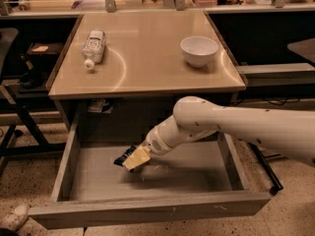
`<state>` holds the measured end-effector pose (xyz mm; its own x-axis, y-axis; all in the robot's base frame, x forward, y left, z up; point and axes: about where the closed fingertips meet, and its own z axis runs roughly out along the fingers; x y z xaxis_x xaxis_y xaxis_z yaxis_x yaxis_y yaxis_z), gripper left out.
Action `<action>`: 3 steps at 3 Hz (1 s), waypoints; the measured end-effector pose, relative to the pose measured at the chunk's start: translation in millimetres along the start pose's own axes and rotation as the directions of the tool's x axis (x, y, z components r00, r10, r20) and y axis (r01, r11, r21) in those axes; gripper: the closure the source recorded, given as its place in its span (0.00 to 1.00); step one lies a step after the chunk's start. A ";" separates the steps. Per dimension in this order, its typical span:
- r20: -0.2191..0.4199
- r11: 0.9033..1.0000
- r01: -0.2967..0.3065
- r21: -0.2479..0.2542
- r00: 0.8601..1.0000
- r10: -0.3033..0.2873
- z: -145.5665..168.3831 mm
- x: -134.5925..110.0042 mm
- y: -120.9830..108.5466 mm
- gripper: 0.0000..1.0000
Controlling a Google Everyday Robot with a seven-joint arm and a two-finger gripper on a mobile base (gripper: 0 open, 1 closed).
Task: Place rxbar blueberry into top drawer
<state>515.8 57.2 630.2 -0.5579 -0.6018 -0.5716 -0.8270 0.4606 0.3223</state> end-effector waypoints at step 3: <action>0.000 1.000 0.000 0.000 1.000 0.000 0.0 0.0 0.0 0.14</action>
Offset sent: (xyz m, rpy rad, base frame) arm 0.0000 0.0000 0.0000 0.0000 0.0000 0.0000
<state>515.8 57.3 630.2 -0.5578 -0.6018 -0.5715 -0.8271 0.4605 0.3223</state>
